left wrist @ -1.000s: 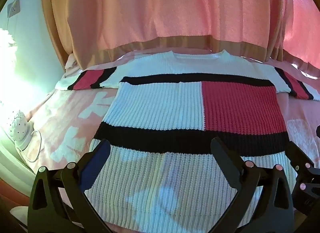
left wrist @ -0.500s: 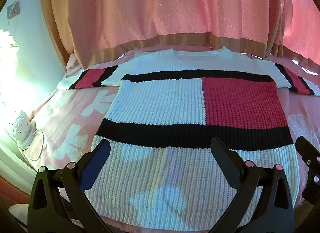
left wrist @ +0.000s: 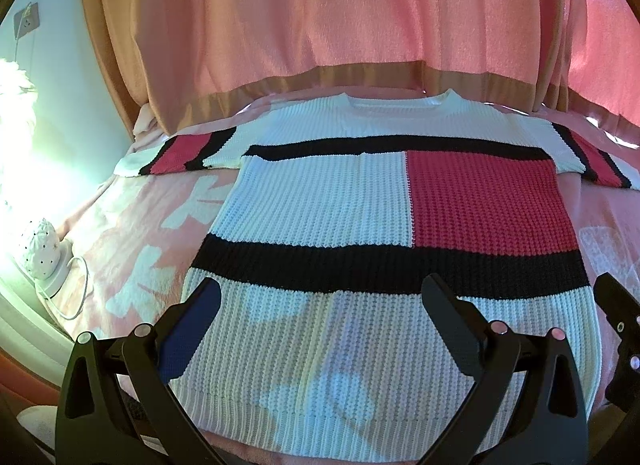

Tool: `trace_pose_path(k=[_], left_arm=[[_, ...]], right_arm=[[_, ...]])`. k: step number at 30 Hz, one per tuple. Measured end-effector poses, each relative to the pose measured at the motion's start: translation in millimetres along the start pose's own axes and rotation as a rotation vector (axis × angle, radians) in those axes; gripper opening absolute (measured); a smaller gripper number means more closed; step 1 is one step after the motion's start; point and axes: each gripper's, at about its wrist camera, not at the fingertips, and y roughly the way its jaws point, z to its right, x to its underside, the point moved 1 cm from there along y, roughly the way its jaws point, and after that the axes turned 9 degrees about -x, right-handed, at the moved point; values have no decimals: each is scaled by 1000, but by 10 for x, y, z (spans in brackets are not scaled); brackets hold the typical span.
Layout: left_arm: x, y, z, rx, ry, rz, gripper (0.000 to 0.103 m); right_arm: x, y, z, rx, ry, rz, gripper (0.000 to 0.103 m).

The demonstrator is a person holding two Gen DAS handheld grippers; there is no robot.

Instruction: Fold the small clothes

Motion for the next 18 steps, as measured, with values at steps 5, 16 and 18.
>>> trace_pose_path(k=[5, 16, 18], left_arm=[[1, 2, -6, -1, -1, 0, 98], [15, 11, -26, -3, 1, -4, 98], [15, 9, -21, -2, 1, -4, 98]], right_arm=[[0, 2, -2, 1, -3, -2, 98], [-2, 0, -7, 1, -5, 1, 98], [3, 1, -4, 0, -4, 0, 98]])
